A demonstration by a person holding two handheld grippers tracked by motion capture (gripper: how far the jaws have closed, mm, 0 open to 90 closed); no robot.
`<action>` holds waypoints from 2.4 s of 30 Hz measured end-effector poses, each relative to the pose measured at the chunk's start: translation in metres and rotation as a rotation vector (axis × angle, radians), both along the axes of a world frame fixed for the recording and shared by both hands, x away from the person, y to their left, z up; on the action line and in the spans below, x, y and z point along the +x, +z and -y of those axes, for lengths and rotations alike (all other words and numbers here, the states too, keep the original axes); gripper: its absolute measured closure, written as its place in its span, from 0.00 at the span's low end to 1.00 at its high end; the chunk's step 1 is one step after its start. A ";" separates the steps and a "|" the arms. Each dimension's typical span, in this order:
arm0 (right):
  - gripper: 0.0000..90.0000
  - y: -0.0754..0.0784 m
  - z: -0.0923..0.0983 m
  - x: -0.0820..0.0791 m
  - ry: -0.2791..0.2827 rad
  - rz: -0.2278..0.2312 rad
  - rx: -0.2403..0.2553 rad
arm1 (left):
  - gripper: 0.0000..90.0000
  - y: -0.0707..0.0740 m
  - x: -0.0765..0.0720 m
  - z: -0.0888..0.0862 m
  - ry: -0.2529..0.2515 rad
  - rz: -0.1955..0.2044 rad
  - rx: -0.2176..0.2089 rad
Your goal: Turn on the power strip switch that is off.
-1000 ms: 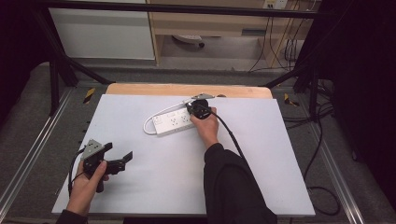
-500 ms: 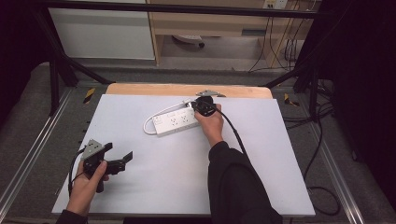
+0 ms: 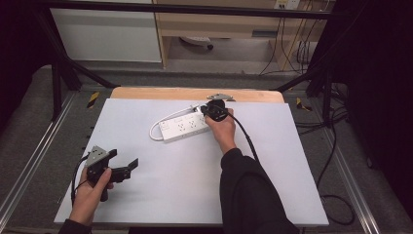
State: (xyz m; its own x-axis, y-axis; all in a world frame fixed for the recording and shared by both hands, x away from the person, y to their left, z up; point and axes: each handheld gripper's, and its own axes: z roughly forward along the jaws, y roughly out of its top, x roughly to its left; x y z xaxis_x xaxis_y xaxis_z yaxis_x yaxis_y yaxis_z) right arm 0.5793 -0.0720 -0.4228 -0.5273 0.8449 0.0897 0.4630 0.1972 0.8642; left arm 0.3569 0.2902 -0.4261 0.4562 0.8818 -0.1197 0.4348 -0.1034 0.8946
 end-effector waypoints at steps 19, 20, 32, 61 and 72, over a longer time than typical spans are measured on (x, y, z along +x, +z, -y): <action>0.71 0.010 0.013 -0.006 -0.029 -0.032 0.042 | 0.07 0.000 0.000 0.000 0.002 -0.001 0.001; 0.70 0.010 0.013 -0.006 -0.030 -0.036 0.043 | 0.07 0.000 0.000 0.000 0.002 -0.001 0.001; 0.34 0.018 0.024 -0.007 -0.103 -0.072 0.040 | 0.07 -0.001 0.000 0.000 0.006 0.002 0.004; 0.06 0.048 0.061 -0.037 -0.089 -0.040 0.050 | 0.07 -0.001 -0.001 -0.001 0.012 -0.001 0.002; 0.05 0.063 0.084 -0.064 -0.066 0.019 0.073 | 0.07 -0.001 -0.002 -0.001 0.018 -0.003 0.003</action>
